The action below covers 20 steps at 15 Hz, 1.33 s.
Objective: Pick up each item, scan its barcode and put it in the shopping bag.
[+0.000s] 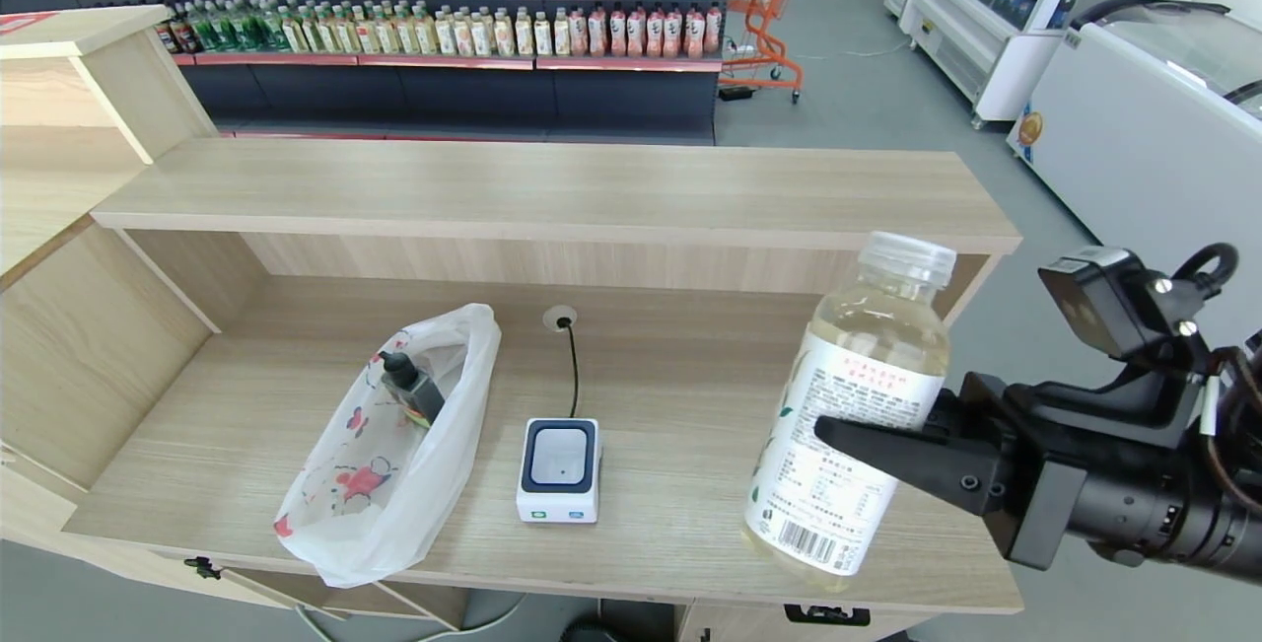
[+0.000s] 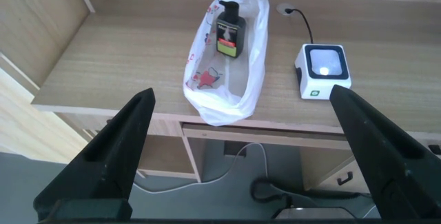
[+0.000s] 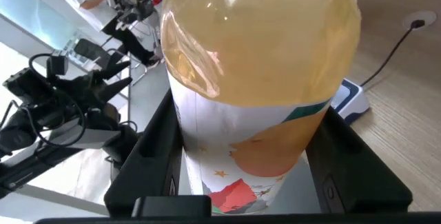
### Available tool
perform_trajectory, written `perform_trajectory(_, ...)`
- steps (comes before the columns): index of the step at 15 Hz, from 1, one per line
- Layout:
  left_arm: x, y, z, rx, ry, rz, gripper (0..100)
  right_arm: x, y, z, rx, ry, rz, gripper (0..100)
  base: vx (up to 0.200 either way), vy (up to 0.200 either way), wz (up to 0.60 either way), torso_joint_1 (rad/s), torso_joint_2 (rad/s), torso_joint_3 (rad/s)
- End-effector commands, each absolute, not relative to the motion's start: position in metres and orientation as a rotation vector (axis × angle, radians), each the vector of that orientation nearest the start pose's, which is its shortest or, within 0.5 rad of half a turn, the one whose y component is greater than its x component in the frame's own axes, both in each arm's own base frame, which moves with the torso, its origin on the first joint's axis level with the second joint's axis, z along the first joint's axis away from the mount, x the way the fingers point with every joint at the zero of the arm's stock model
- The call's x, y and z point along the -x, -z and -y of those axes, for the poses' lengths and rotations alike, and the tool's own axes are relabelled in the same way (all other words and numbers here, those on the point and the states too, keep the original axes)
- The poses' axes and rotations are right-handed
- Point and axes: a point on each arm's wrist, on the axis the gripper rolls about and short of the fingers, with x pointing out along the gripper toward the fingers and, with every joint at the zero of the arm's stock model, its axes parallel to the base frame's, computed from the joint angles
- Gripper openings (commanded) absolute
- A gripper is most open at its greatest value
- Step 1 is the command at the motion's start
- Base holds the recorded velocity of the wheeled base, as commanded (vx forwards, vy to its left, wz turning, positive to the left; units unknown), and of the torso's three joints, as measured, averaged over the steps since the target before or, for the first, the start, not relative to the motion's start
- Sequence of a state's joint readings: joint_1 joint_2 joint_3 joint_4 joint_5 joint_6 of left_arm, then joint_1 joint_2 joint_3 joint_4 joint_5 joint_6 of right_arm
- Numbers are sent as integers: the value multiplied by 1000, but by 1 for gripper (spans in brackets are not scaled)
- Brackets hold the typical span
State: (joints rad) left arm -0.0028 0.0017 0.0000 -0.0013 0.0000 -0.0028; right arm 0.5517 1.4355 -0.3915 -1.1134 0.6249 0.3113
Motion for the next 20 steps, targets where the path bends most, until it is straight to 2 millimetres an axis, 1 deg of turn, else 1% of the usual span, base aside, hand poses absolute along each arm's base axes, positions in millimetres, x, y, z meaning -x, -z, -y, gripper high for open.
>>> perform_trajectory(1,23,-76,0,3,3,0,100,-167,-190,-129,-269,-1172,-115,0,0,0,0,0,0,0)
perform_trajectory(20,23,-76,0,3,3,0,100,-170,-186,-130,-243,-1159,-105,0,0,0,0,0,0,0)
